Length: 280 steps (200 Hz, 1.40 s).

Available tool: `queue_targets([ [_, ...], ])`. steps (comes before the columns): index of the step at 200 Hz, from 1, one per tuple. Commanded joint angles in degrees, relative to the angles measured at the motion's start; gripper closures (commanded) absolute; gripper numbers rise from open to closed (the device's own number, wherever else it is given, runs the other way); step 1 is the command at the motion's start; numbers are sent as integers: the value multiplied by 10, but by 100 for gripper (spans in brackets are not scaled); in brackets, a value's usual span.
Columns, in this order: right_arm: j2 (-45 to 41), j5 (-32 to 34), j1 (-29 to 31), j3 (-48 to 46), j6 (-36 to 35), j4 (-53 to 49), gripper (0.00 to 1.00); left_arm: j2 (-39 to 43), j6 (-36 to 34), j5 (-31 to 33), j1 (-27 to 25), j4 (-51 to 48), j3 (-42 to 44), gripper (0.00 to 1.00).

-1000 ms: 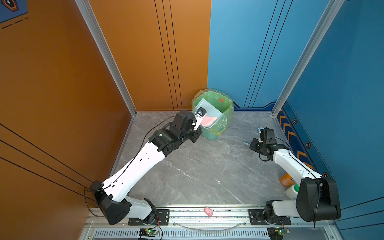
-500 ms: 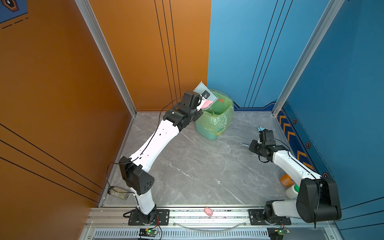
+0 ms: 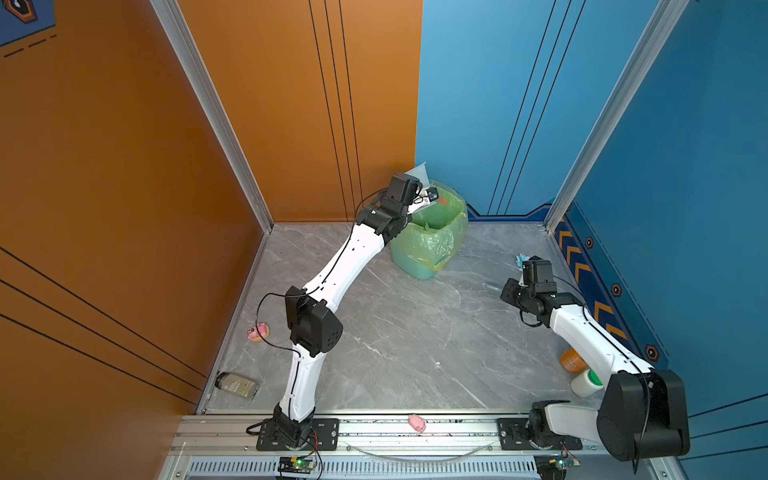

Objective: Sweep away the paper scraps from the table
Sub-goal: 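Tip the dustpan with the left gripper over the bin to drop the pink scrap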

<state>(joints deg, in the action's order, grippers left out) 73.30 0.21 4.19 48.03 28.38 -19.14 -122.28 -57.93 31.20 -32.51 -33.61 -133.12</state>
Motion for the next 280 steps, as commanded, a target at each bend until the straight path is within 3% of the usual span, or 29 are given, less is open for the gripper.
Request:
queue_targets([
  [1,-13,13,1,1,-3,-24,100,-10,-78,33,5,29,-21,100],
  [49,-14,9,1,5,-7,-32,100,-20,-199,96,-3,131,9,100],
  [107,-19,10,1,3,-10,-39,100,-16,-295,98,-5,178,43,100],
  [193,-22,11,2,4,-14,-44,100,-8,-381,96,-3,222,76,100],
  [280,-32,8,4,7,-27,-53,100,15,-414,62,-3,219,87,100],
])
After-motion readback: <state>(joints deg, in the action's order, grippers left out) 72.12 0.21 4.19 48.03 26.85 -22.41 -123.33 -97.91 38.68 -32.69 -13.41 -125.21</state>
